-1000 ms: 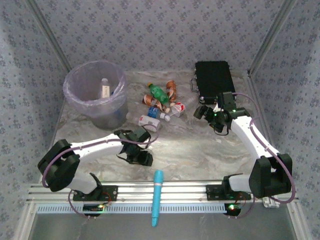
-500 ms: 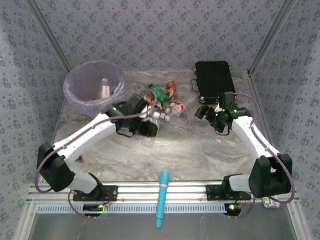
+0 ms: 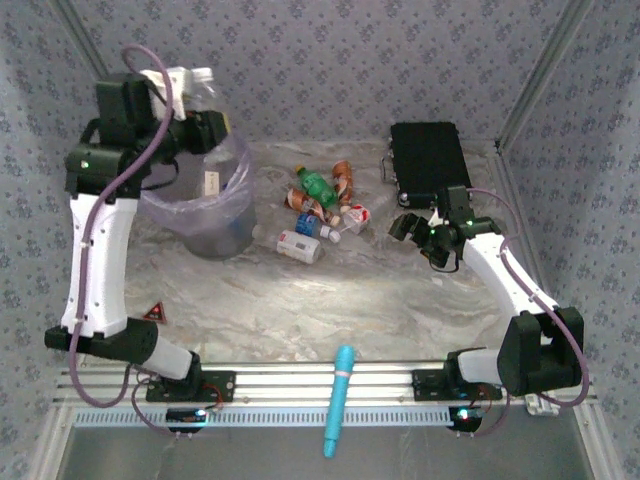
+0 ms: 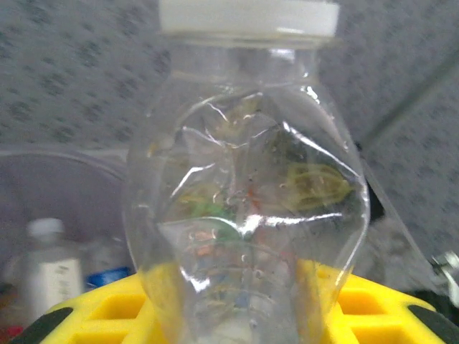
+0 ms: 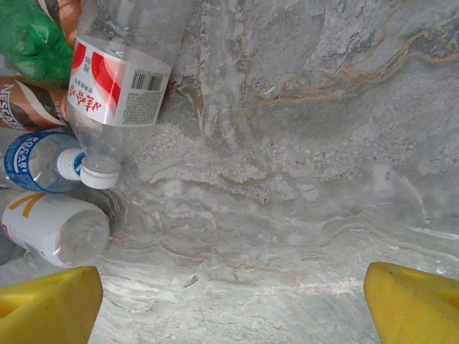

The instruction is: Put the plastic bottles in the bin

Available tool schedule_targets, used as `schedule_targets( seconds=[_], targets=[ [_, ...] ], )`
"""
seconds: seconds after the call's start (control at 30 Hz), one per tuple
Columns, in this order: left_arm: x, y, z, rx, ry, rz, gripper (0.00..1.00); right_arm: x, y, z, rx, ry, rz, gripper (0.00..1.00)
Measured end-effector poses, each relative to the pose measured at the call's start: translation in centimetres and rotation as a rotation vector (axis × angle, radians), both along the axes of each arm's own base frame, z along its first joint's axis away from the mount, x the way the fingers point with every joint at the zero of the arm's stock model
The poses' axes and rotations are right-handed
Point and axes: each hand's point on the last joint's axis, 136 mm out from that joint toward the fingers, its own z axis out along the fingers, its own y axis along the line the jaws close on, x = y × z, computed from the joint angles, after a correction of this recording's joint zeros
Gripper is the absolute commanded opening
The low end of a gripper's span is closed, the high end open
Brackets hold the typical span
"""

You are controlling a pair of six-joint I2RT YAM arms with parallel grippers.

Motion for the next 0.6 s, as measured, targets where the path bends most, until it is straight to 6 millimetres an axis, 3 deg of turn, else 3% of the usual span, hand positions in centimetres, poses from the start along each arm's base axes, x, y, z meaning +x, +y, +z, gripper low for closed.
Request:
schedule_targets(
  seconds=[0.1,0.17,0.27,0.43,0.6],
  targets=[
    [3.0,2.7,-2.2,-0.003,0.067,0.066,0.34,0.0,0.0,0.0,-0.006,-0.006,0.017,0.96],
    [5.1,4.0,-4.9,0.002,0.141,0.102,0.34,0.0,0.0,0.0,-0.009,-0.009,0.024,0.96],
    [7.1,4.5,-9.1,0.006,0.249,0.111,0.34,0.0,0.1,0.0,-0.011,-0.011,0.032,0.96],
    [7.4,4.2,-14.5,0.011,0.391,0.099,0.34,0.0,0.2,-0.1,-0.011,-0.008,0.041,0.96],
    [7.0,4.2,-17.4,0.026,0.459,0.093,0.34,0.0,0.2,-0.4,-0.012,-0.001,0.042,0.95]
  ],
)
